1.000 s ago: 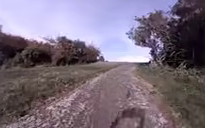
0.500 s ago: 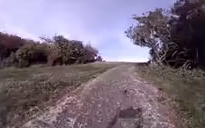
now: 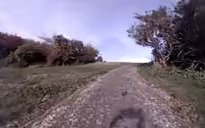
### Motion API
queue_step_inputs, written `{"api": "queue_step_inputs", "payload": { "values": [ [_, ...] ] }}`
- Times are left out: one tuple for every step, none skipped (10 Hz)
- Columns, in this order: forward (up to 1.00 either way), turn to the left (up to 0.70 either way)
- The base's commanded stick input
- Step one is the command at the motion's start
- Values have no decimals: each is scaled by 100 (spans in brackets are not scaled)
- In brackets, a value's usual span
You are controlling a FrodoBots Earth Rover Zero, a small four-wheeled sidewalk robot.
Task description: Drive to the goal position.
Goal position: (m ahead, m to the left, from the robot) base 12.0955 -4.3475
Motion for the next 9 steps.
{"api": "queue_step_inputs", "payload": {
  "values": [
    [85, -11],
    [85, -25],
    [85, -34],
    [85, -34],
    [85, -34],
    [85, -19],
    [85, -5],
    [85, -2],
    [85, 0]
  ]
}}
